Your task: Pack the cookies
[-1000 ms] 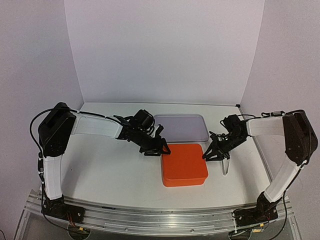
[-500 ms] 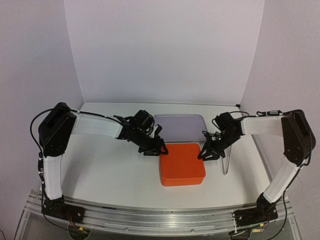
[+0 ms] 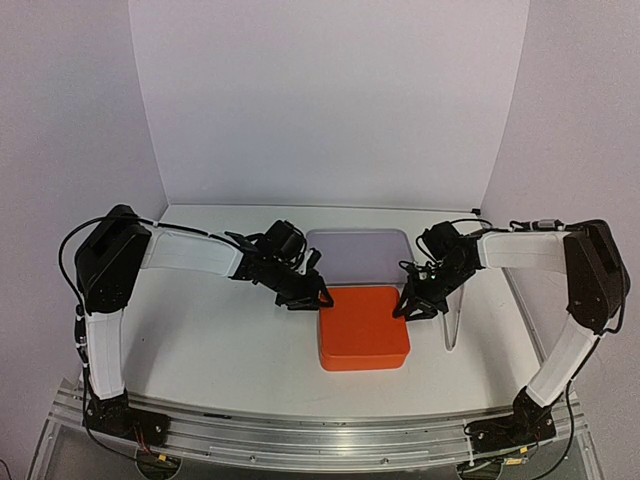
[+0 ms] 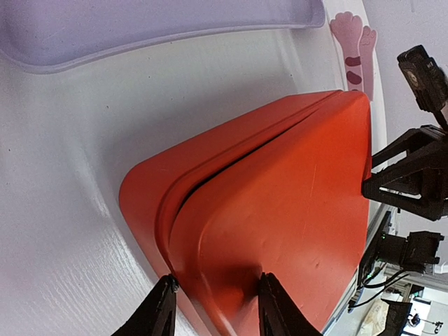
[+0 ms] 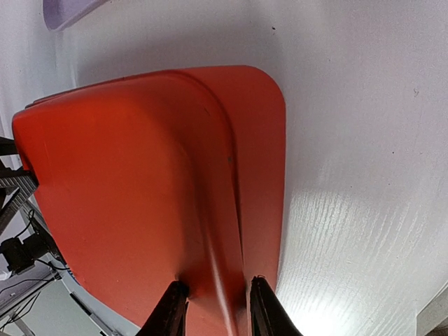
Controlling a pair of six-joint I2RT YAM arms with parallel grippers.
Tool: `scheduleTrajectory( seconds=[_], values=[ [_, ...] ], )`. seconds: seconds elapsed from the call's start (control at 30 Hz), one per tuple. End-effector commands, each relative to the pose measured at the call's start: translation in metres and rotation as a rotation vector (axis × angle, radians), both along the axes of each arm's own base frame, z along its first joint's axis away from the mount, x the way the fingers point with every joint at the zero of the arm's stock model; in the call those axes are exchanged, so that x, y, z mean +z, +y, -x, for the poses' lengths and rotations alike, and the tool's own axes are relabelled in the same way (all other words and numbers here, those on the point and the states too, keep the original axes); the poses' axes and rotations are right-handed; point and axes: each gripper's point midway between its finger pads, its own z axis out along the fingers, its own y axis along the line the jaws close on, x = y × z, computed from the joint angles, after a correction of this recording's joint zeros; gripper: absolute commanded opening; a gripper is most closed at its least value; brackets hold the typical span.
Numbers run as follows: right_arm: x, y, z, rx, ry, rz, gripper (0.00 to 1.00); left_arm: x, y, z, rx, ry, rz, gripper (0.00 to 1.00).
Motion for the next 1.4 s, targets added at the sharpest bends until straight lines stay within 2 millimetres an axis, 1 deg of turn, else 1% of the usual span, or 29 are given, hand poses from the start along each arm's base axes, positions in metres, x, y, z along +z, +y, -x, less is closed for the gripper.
scheduleTrajectory(
  seconds=[0.0,0.07,0.13,0.27,0.37,0.47,0.57,0.63,0.67,0.77,0.87,0.93,1.0,1.13,1.23,1.37],
  values=[
    [-0.03,-0.017,0.011,-0.017,0.058,0.153,0.29,-0.027,0.021,0.013,0.022,0.021,-0.095,0.38],
    [-0.029,-0.015,0.012,-0.013,0.06,0.155,0.29,-0.025,0.02,0.011,0.023,0.013,-0.094,0.39],
    [-0.027,-0.015,0.01,-0.015,0.051,0.16,0.29,-0.016,0.014,0.005,0.026,-0.012,-0.075,0.43],
    [-0.013,-0.011,0.002,-0.033,0.023,0.145,0.31,0.019,0.002,-0.011,0.027,-0.098,-0.022,0.61],
    [-0.003,-0.009,-0.001,-0.052,0.009,0.13,0.35,0.041,0.0,-0.019,0.038,-0.153,-0.01,0.74],
    [0.004,-0.011,-0.003,-0.07,-0.007,0.13,0.43,0.054,0.004,-0.02,0.05,-0.178,-0.001,0.83],
    [0.011,-0.013,-0.003,-0.082,-0.03,0.128,0.48,0.059,0.008,-0.012,0.053,-0.167,0.02,0.87],
    [0.019,-0.013,0.001,-0.078,-0.041,0.11,0.49,0.059,0.009,-0.002,0.041,-0.137,0.042,0.87],
    [0.022,-0.013,0.004,-0.071,-0.044,0.098,0.49,0.055,0.011,0.005,0.034,-0.119,0.043,0.87],
    [0.025,-0.011,0.019,-0.047,-0.019,0.059,0.49,0.046,0.016,0.025,0.029,-0.073,0.029,0.87],
    [0.022,-0.009,0.036,-0.029,0.032,0.021,0.49,0.033,0.019,0.044,0.019,-0.019,0.019,0.86],
    [0.017,-0.011,0.041,-0.024,0.047,0.024,0.49,0.026,0.018,0.054,0.013,0.016,0.025,0.85],
    [0.013,-0.013,0.044,-0.024,0.056,0.033,0.47,0.021,0.012,0.063,-0.009,0.043,0.052,0.83],
    [0.007,-0.008,0.044,-0.006,0.072,0.041,0.42,0.015,-0.002,0.074,-0.05,0.071,0.074,0.79],
    [0.004,0.001,0.044,0.021,0.079,0.048,0.34,0.011,-0.007,0.077,-0.064,0.088,0.093,0.75],
    [-0.001,0.008,0.048,0.036,0.09,0.063,0.32,0.009,-0.009,0.08,-0.076,0.105,0.109,0.68]
  ],
)
